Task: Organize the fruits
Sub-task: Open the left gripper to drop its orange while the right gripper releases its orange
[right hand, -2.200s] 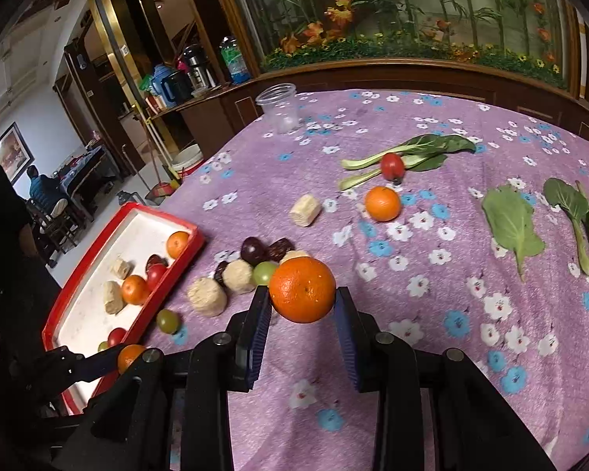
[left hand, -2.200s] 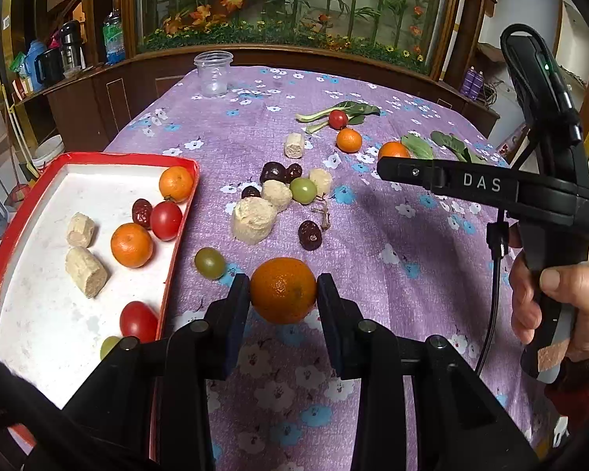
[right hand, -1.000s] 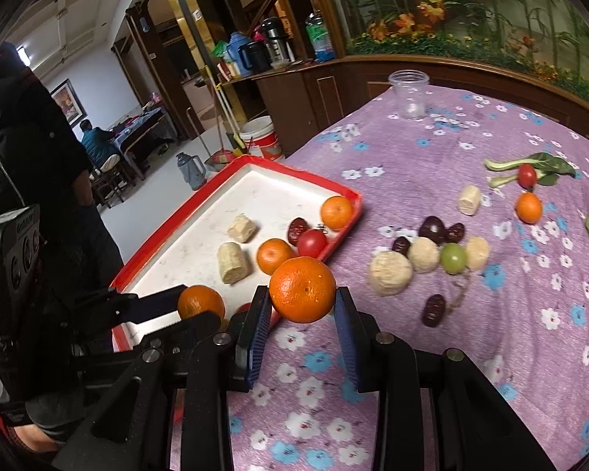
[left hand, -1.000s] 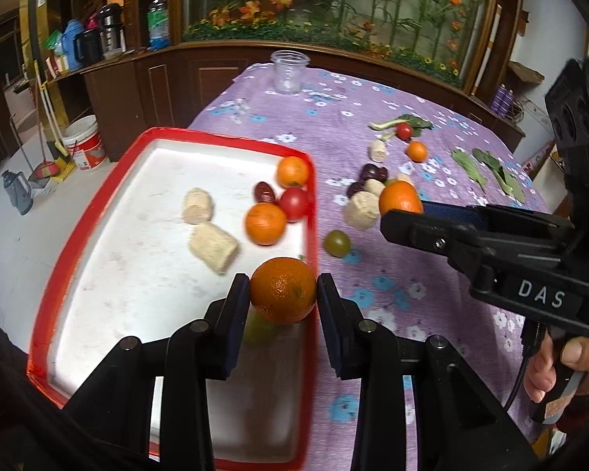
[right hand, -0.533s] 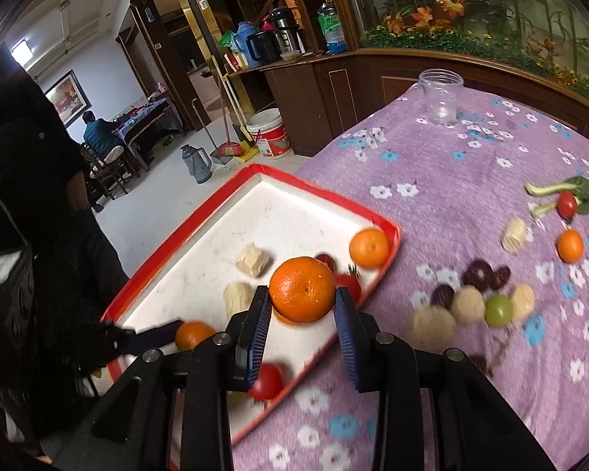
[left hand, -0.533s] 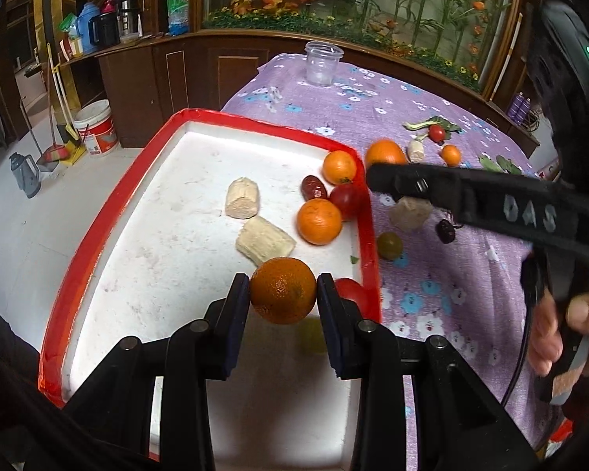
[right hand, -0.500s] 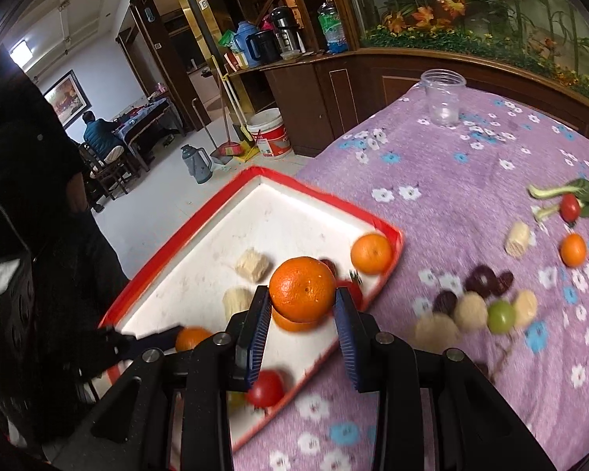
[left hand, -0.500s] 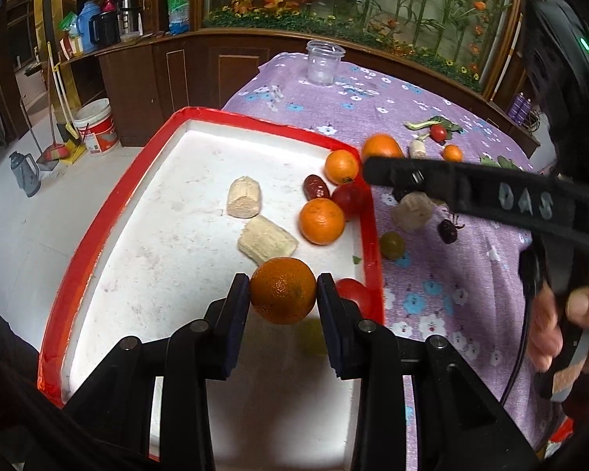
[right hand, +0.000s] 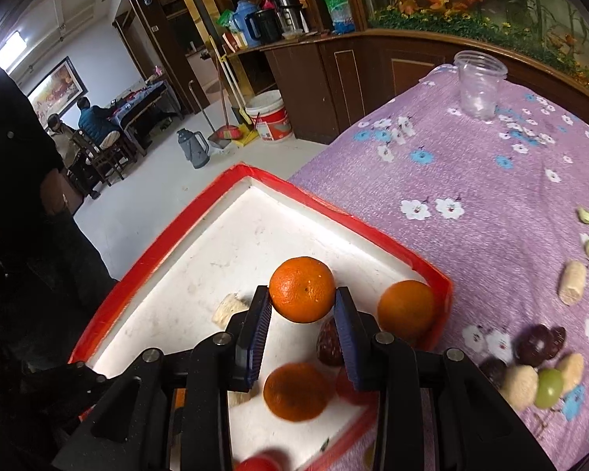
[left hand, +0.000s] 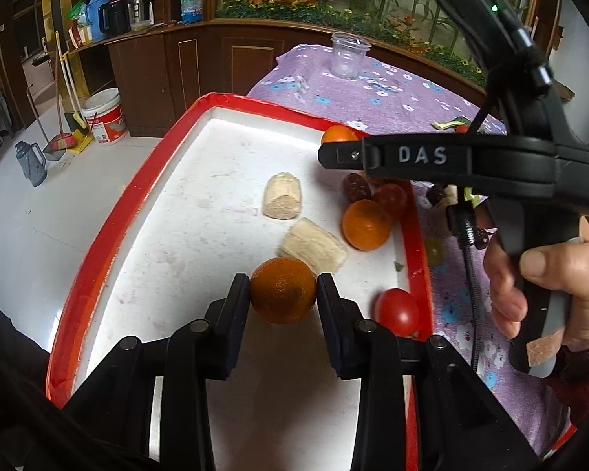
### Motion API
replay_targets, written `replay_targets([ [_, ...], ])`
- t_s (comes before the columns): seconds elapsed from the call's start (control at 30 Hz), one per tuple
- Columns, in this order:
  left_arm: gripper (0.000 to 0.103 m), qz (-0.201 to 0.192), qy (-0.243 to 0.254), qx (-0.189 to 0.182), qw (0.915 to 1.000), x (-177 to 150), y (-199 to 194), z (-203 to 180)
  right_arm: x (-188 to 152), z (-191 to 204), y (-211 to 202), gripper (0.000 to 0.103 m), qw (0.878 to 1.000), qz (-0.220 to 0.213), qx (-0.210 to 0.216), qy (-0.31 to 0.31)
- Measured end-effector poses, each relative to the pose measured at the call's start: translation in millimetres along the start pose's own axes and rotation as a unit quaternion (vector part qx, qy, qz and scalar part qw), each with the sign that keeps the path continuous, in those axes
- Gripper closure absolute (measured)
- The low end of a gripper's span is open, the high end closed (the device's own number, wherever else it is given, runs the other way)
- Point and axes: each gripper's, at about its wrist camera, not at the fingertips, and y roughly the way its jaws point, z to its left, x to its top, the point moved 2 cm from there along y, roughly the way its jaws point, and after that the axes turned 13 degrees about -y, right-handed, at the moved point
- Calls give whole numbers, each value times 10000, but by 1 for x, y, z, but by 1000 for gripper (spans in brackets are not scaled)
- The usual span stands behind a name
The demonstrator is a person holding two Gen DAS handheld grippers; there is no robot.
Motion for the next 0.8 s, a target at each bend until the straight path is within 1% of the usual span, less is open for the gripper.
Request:
replay_targets([
  [0.13,70,3,0,-1,10000,3,2,3,1,3,15,70,9998,106,-92,-146],
  [0.27,70,-15,53,25,10000,3,4,0,-1,5,20,69,9995,126,-167,-220],
  [0.47,70,-16,16,11,10000,3,4,1,-4,4,20,67,9994,151,-226,-197],
  [0.73,70,-28,95,149,9998,2,3,-3,-8,2,11,66,9996,105,-235,-141],
  [0.77,69,-24,105,168,9998,2,3,-3,-8,2,8,66,9996,83,-231,-130],
  [0.8,66,-15,109,164,9998,1,3,-4,-7,1,6,65,9997,51,-219,-119],
])
